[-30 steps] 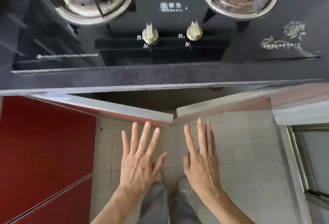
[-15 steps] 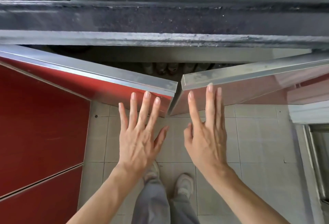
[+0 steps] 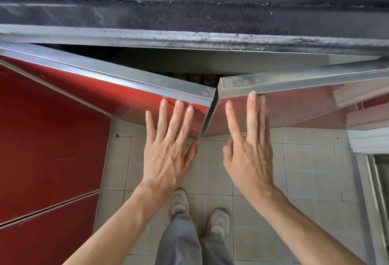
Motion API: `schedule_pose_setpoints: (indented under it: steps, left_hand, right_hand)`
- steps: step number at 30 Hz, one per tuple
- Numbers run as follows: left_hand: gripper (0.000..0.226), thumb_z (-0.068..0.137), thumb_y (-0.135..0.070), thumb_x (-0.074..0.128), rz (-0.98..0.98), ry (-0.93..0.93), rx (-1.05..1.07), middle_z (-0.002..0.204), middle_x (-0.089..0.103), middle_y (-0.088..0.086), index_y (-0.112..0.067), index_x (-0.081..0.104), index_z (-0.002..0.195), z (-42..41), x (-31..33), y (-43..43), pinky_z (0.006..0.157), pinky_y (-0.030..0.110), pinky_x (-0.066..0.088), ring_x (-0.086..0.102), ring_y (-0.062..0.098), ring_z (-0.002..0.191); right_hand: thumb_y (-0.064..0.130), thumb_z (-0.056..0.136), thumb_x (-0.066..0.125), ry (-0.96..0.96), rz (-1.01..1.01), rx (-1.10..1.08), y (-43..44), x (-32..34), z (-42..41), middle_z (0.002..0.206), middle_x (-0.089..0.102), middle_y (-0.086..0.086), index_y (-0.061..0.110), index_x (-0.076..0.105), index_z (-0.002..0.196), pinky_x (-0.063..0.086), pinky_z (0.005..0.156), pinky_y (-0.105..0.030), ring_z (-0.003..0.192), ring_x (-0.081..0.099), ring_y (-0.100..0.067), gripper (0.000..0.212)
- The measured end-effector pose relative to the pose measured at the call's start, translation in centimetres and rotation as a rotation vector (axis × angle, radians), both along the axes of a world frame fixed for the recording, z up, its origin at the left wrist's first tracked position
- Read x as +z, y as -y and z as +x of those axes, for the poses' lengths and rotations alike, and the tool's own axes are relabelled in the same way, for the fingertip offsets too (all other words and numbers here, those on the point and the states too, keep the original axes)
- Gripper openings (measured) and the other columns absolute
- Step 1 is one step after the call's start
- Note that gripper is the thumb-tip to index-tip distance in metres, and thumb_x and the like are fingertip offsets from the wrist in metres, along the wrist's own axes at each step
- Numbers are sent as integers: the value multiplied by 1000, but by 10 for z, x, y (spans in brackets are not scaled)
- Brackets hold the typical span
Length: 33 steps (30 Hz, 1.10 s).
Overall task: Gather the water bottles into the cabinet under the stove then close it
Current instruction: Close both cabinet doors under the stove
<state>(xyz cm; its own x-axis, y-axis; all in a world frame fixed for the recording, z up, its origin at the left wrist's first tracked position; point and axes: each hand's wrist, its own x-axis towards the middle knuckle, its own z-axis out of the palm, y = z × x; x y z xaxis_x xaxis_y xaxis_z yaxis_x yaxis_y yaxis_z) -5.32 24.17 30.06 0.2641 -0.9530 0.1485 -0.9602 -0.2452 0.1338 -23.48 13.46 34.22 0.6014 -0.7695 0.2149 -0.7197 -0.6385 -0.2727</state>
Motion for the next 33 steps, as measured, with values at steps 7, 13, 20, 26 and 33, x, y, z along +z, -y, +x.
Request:
schedule_pose_setpoints:
  steps: [7,13,20,26,33]
  left_hand:
    - [97,114,-53,52,-17,25,6,183,-21,5,-18,-14,176,4,4,15,134,71,9,-9,40,170]
    - [92,114,-50,54,-56,31,35,186,-3,4,-16,-5,177,14,12,34,132,73,10,0,39,171]
    - [90,115,-51,53,-36,61,86,187,-1,4,-14,0,178,19,18,61,133,71,8,-3,39,171]
    - [92,114,-55,47,22,116,124,186,-6,4,-16,-7,177,21,15,78,134,71,7,-5,39,171]
    - [88,115,-57,44,39,100,137,186,-7,6,-19,-6,177,18,15,80,133,71,9,-5,42,171]
  right_hand:
    - [-9,82,66,-3,-12,9,13,2,8,178,-11,-18,19,18,173,20,130,-63,166,-5,-46,106]
    - [-10,82,63,13,-9,6,30,5,18,180,-8,-17,20,16,174,18,131,-62,166,-7,-43,107]
    - [-8,82,65,-15,-25,-18,52,8,25,180,-7,-18,21,12,174,16,132,-61,166,-7,-43,110]
    - [-10,81,64,-36,-39,-9,57,7,32,180,-9,-18,22,11,174,17,132,-61,166,-9,-44,112]
    - [-11,80,62,-43,-16,-14,56,6,34,179,-12,-18,23,10,174,15,132,-60,165,-11,-46,113]
